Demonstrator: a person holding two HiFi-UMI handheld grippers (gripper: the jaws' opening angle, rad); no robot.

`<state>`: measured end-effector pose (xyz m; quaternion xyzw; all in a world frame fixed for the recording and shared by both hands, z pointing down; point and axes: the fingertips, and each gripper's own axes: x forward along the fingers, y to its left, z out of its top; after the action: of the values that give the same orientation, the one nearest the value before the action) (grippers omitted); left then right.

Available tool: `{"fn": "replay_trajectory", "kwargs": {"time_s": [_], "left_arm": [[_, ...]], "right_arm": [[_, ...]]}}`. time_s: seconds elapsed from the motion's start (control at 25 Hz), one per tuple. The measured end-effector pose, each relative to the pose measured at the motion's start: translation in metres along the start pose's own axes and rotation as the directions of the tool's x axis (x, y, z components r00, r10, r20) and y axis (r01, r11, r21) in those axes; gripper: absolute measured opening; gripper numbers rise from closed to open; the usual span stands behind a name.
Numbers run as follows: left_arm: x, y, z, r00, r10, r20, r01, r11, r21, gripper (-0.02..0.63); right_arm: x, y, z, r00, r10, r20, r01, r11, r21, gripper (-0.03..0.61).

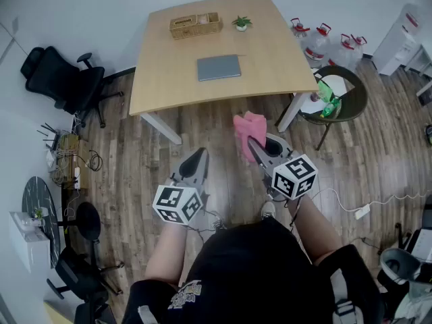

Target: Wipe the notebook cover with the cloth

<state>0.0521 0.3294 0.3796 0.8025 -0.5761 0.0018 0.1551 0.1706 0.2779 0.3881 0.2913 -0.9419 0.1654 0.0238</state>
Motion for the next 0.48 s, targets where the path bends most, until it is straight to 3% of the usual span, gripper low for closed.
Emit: {"fn": "replay_trajectory", "kwargs": {"time_s": [0.48], "left_arm": [[-0.018,0.033,0.005,1.0,0.004,0.026,-0.005,1.0,0.008,0.018]], "right_arm": [[0.026,0.022,0.001,1.0,0.001,0.009,-0.001,1.0,0.018,0.071]]}}
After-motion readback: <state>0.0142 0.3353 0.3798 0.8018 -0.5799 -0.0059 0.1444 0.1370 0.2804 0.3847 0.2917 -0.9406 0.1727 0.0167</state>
